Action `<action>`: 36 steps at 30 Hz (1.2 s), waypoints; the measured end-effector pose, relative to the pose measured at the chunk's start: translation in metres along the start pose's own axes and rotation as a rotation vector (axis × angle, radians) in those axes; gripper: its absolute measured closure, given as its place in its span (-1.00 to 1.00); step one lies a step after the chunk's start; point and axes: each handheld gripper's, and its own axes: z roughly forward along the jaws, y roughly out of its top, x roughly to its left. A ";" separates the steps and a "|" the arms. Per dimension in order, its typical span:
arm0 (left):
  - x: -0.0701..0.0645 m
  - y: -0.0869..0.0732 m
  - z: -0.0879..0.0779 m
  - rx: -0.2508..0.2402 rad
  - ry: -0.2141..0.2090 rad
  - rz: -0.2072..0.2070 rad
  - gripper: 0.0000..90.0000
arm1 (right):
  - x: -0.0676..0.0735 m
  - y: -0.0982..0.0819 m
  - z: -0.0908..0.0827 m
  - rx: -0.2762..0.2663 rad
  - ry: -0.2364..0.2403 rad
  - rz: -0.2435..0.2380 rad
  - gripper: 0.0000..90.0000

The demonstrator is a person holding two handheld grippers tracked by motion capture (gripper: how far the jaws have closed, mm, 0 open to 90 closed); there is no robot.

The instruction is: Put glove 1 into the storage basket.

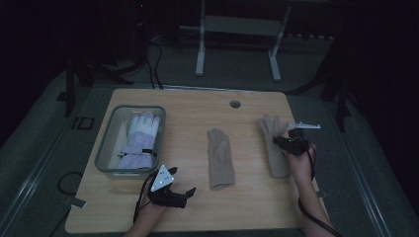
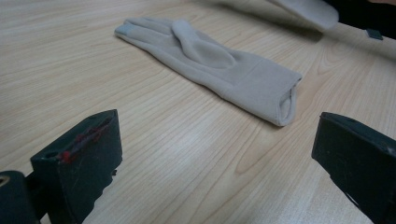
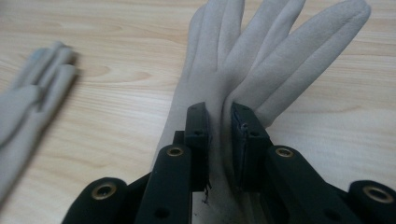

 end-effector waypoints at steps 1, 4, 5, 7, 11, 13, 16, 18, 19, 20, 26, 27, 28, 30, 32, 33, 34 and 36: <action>-0.001 0.000 0.000 -0.003 -0.001 -0.001 -0.96 | 0.002 -0.001 -0.004 -0.008 -0.001 0.006 0.73; -0.002 0.001 0.000 -0.010 -0.003 0.005 -0.96 | 0.013 -0.009 -0.021 -0.038 -0.020 0.020 0.73; -0.002 0.002 0.000 -0.011 -0.002 0.008 -0.96 | 0.016 -0.012 -0.025 -0.038 -0.025 0.018 0.73; -0.002 0.002 -0.001 -0.010 -0.002 0.010 -0.96 | 0.018 -0.014 -0.028 -0.042 -0.034 0.024 0.73; -0.002 0.002 -0.001 -0.017 -0.005 0.010 -0.96 | 0.018 -0.027 -0.032 -0.027 -0.063 0.073 0.72; -0.002 0.002 -0.001 -0.016 -0.003 0.011 -0.96 | 0.017 -0.028 -0.031 -0.022 -0.073 0.072 0.72; -0.001 0.001 0.000 -0.015 -0.003 0.006 -0.96 | 0.010 -0.035 -0.022 -0.009 -0.081 0.098 0.71; 0.000 0.001 0.000 -0.014 -0.008 0.002 -0.96 | 0.009 -0.038 -0.014 0.003 -0.075 0.088 0.69; 0.001 0.001 0.000 -0.016 -0.007 -0.005 -0.96 | 0.008 -0.039 -0.010 0.010 -0.080 0.086 0.69; 0.002 0.001 0.001 -0.011 -0.006 -0.010 -0.96 | 0.008 -0.041 -0.007 0.016 -0.092 0.082 0.68; 0.001 0.000 0.000 -0.012 -0.005 -0.007 -0.96 | 0.006 -0.050 0.006 0.027 -0.113 0.084 0.63; 0.001 0.000 0.000 -0.009 -0.006 -0.004 -0.96 | 0.007 -0.049 0.006 0.031 -0.116 0.074 0.59; 0.000 0.000 0.000 -0.009 -0.008 -0.002 -0.96 | 0.008 -0.048 0.005 0.035 -0.112 0.074 0.55; 0.000 0.000 0.000 -0.009 -0.012 0.000 -0.96 | 0.008 -0.045 0.001 0.027 -0.120 0.065 0.42; 0.000 0.000 0.000 -0.010 -0.015 0.001 -0.96 | 0.006 -0.042 -0.005 0.021 -0.110 0.055 0.27; -0.001 0.000 0.000 -0.010 -0.015 0.000 -0.96 | 0.005 -0.040 -0.007 0.016 -0.105 0.048 0.23; 0.000 0.000 0.001 -0.010 -0.015 -0.001 -0.96 | 0.004 -0.039 -0.009 0.011 -0.091 0.028 0.21; 0.000 0.000 0.001 -0.011 -0.017 -0.005 -0.96 | 0.002 -0.036 -0.014 0.015 -0.091 -0.024 0.19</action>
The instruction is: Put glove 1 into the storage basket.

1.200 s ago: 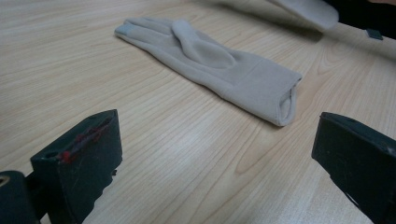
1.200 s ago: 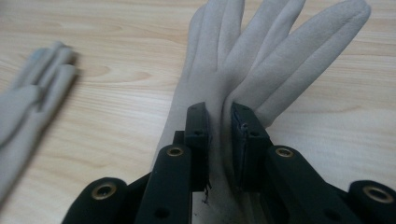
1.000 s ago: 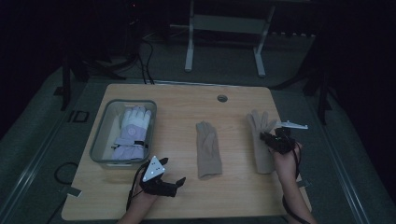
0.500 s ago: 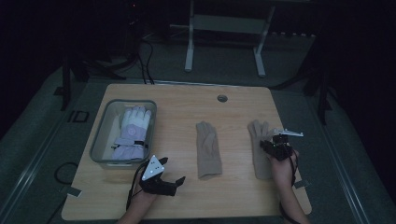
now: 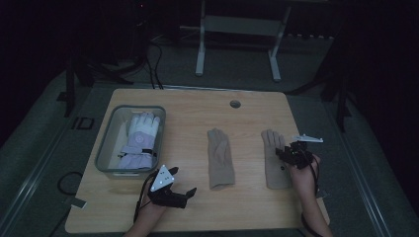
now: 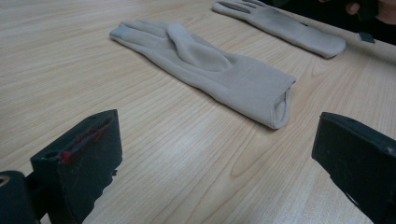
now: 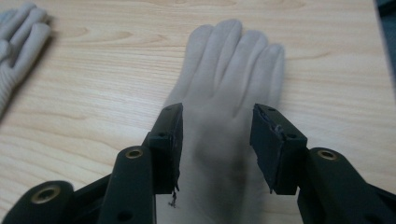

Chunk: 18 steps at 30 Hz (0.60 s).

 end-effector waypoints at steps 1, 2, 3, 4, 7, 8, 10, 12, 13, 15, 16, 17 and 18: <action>0.000 0.000 0.000 0.000 0.000 0.000 -0.96 | 0.000 0.000 0.000 0.000 0.000 0.000 0.19; 0.000 0.000 0.000 0.000 0.000 0.000 -0.96 | -0.002 0.001 -0.001 -0.001 0.013 -0.015 0.19; 0.001 0.000 0.000 -0.001 0.001 -0.004 -0.96 | -0.005 0.002 -0.003 0.020 0.034 -0.064 0.16; 0.001 0.000 0.000 0.000 0.000 -0.005 -0.96 | -0.006 0.002 -0.003 0.030 0.045 -0.089 0.15; 0.001 0.000 0.000 0.002 -0.001 -0.005 -0.96 | -0.007 0.000 -0.003 0.052 0.079 -0.168 0.16; 0.000 0.000 0.001 0.008 -0.002 -0.001 -0.96 | -0.007 -0.001 -0.003 0.063 0.083 -0.187 0.20; 0.000 -0.001 0.001 0.009 -0.003 0.000 -0.96 | -0.006 -0.004 -0.001 0.080 0.102 -0.221 0.19; 0.000 -0.001 0.001 0.009 -0.004 0.001 -0.96 | -0.005 -0.008 0.003 0.103 0.128 -0.235 0.10; 0.000 0.000 0.001 0.007 -0.004 0.000 -0.96 | -0.004 -0.010 0.006 0.125 0.124 -0.252 0.08; 0.000 0.000 0.001 0.007 -0.003 0.002 -0.96 | -0.003 -0.016 0.012 0.131 0.117 -0.270 0.12; 0.000 -0.001 0.001 0.006 -0.004 0.000 -0.96 | -0.004 -0.017 0.012 0.122 0.119 -0.261 0.18; 0.000 -0.001 0.001 0.008 -0.005 0.000 -0.96 | -0.004 -0.018 0.012 0.116 0.118 -0.256 0.25; 0.000 -0.001 0.001 0.008 -0.004 0.002 -0.96 | -0.004 -0.018 0.011 0.111 0.112 -0.251 0.34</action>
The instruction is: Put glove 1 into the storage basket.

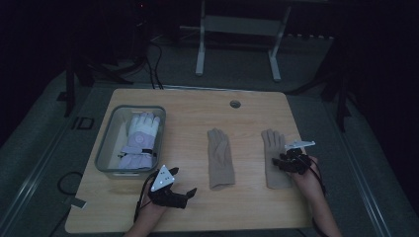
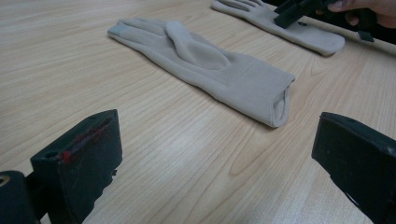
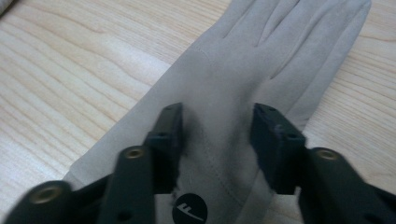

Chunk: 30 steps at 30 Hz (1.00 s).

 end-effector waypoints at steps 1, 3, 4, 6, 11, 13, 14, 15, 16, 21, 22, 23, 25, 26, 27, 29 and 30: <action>0.000 0.000 0.000 0.000 0.000 0.000 -0.96 | 0.000 0.000 0.000 0.000 0.000 0.000 0.34; 0.000 0.000 0.000 0.000 0.000 0.002 -0.96 | 0.001 -0.001 -0.001 -0.004 -0.016 0.007 0.62; -0.001 0.000 0.000 -0.002 0.000 0.001 -0.96 | 0.002 -0.001 -0.001 -0.005 -0.025 0.016 0.70; 0.000 0.000 0.000 -0.005 -0.001 -0.001 -0.96 | 0.002 -0.001 -0.001 -0.011 -0.038 0.042 0.77; 0.000 0.000 -0.001 -0.006 0.001 0.000 -0.96 | 0.004 -0.001 -0.005 -0.047 -0.055 0.122 0.83; 0.000 0.000 0.000 -0.005 0.000 -0.002 -0.96 | 0.006 0.002 -0.009 -0.054 -0.067 0.132 0.83; 0.000 0.000 0.000 -0.004 0.002 -0.001 -0.96 | 0.007 0.004 -0.011 -0.062 -0.070 0.140 0.83; 0.000 0.001 0.000 -0.005 0.001 -0.001 -0.96 | 0.008 0.006 -0.013 -0.070 -0.075 0.147 0.83; 0.000 0.001 0.000 -0.005 0.001 -0.001 -0.96 | 0.009 0.008 -0.016 -0.079 -0.079 0.154 0.83; 0.000 0.001 -0.001 -0.006 0.001 -0.002 -0.96 | 0.015 0.018 -0.027 -0.118 -0.079 0.177 0.83; 0.000 0.001 -0.001 -0.006 0.000 -0.003 -0.96 | 0.018 0.021 -0.030 -0.127 -0.078 0.179 0.83; 0.000 0.001 -0.001 -0.005 0.003 -0.002 -0.96 | 0.020 0.024 -0.033 -0.136 -0.086 0.183 0.83; 0.000 0.001 -0.001 -0.006 0.001 -0.002 -0.96 | 0.023 0.028 -0.037 -0.147 -0.087 0.185 0.83; 0.000 0.001 -0.001 -0.005 0.002 -0.002 -0.96 | 0.024 0.030 -0.039 -0.153 -0.090 0.188 0.83; 0.000 0.001 -0.001 -0.004 0.003 -0.001 -0.96 | 0.025 0.032 -0.040 -0.155 -0.090 0.187 0.83; 0.000 0.001 -0.001 -0.005 0.003 -0.001 -0.96 | 0.027 0.036 -0.042 -0.156 -0.091 0.185 0.83; 0.000 0.001 -0.001 -0.005 0.004 -0.001 -0.96 | 0.028 0.037 -0.043 -0.158 -0.090 0.183 0.83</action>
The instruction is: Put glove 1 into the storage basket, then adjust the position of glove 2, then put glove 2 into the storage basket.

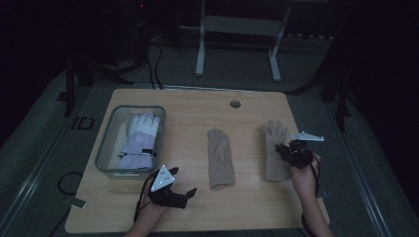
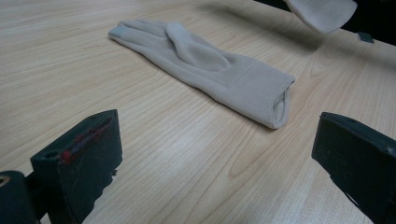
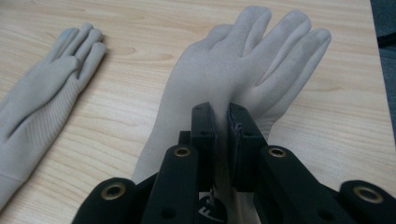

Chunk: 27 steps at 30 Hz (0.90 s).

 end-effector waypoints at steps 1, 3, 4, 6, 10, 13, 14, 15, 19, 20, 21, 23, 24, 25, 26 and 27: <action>0.000 0.000 0.000 -0.001 0.000 -0.001 -0.96 | 0.001 0.001 0.000 0.002 0.002 -0.001 0.83; 0.000 0.000 0.000 0.000 0.001 0.003 -0.96 | 0.002 0.002 -0.002 -0.002 -0.001 0.004 0.83; 0.000 0.000 0.000 -0.001 0.001 0.003 -0.96 | 0.002 0.003 -0.002 -0.004 0.006 0.005 0.83; 0.000 0.000 0.000 0.001 0.002 0.002 -0.96 | 0.005 0.004 -0.004 -0.005 0.007 0.011 0.83; 0.000 0.000 0.000 0.008 0.004 0.005 -0.96 | 0.013 0.008 -0.006 -0.015 0.016 0.008 0.83; 0.000 0.000 0.000 0.002 0.004 0.006 -0.96 | 0.019 0.011 -0.008 -0.027 0.022 0.004 0.83; 0.000 0.000 -0.001 0.001 0.005 0.007 -0.96 | 0.021 0.012 -0.008 -0.030 0.028 0.002 0.83; 0.000 0.000 0.000 0.001 0.005 0.005 -0.96 | 0.022 0.013 -0.008 -0.030 0.031 0.003 0.83; 0.000 0.001 0.000 0.002 0.004 0.006 -0.96 | 0.031 0.016 -0.007 -0.026 0.043 0.001 0.83; 0.000 0.001 0.000 0.001 0.004 0.004 -0.96 | 0.034 0.016 -0.006 -0.028 0.048 0.000 0.83; 0.000 0.001 0.000 -0.001 0.004 0.006 -0.96 | 0.037 0.017 -0.006 -0.032 0.055 0.001 0.83; -0.001 0.001 -0.001 -0.004 0.003 0.004 -0.96 | 0.044 0.020 -0.006 -0.034 0.064 -0.001 0.83; 0.000 0.001 -0.001 -0.004 0.004 0.006 -0.96 | 0.047 0.021 -0.005 -0.037 0.072 -0.002 0.83; 0.000 0.001 -0.001 -0.006 0.003 0.006 -0.96 | 0.051 0.022 -0.005 -0.038 0.080 -0.002 0.83; 0.000 0.001 -0.002 -0.005 0.004 0.006 -0.96 | 0.054 0.023 -0.005 -0.039 0.085 -0.004 0.83; 0.000 0.002 -0.002 -0.005 0.005 0.006 -0.96 | 0.057 0.024 -0.004 -0.041 0.089 -0.005 0.83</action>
